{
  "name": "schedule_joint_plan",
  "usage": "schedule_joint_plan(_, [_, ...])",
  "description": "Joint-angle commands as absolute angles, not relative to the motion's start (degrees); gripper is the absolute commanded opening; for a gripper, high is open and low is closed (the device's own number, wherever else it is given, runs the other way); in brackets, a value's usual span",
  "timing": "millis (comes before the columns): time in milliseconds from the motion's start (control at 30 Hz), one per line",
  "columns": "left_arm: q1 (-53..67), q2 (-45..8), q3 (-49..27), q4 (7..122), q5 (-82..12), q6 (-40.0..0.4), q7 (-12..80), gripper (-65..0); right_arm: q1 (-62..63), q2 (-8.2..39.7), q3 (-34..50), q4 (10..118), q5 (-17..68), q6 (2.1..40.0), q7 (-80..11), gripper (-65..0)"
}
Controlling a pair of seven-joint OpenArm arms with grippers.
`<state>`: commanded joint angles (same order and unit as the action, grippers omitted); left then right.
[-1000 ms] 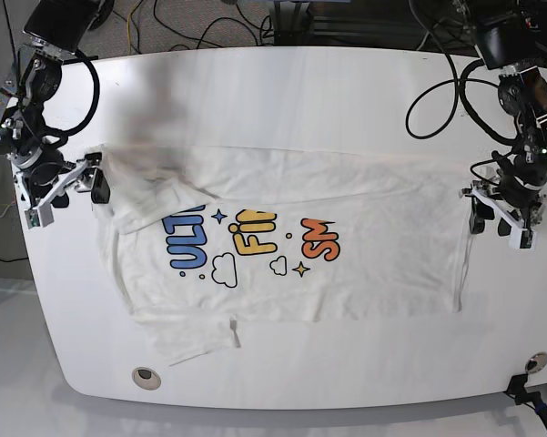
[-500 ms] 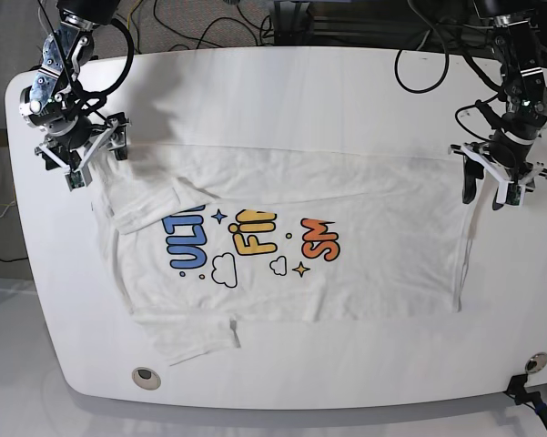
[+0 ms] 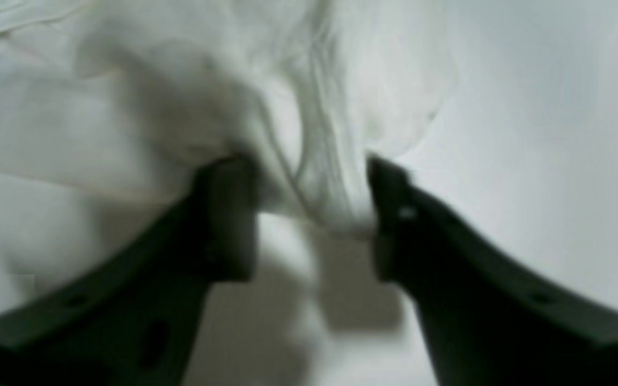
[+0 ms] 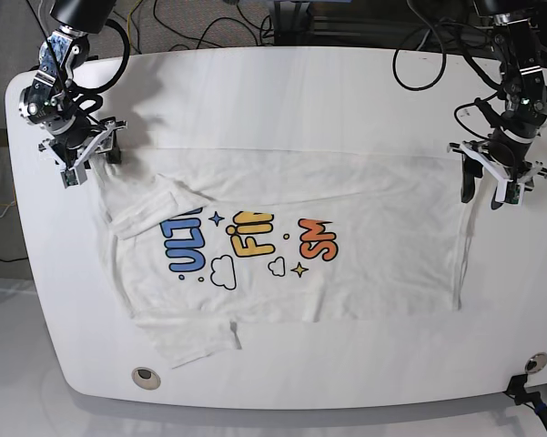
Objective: Fold the T-shirt properly
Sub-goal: 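Grasp the folded edge again with both grippers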
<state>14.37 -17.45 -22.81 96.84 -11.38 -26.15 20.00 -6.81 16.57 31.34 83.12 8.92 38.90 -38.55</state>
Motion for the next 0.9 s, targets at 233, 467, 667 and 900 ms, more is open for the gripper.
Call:
schedule_joint_plan(233, [14.2, -17.5, -23.2, 96.5, -11.3, -26.1, 20.2, -32.4, -6.5, 16.4, 31.4, 82.7, 8.9, 38.9, -38.5, -65.0])
schedule_joint_plan(467, [14.5, -17.8, -24.7, 89.5, -11.6, -26.2, 20.3, -32.1, -6.6, 16.4, 31.4, 82.7, 8.9, 38.9, -38.5, -65.0])
schedule_joint_plan(667, [16.0, -17.5, -24.7, 89.0, -13.3, -29.8, 21.3, -32.1, -6.7, 16.4, 31.3, 82.7, 8.9, 38.9, -38.5, -65.0])
schedule_joint_plan(900, [16.1, -17.5, -24.6, 86.3, -13.5, -32.6, 21.3, -32.1, -6.7, 16.3, 31.3, 82.7, 8.9, 38.9, -38.5, -65.0])
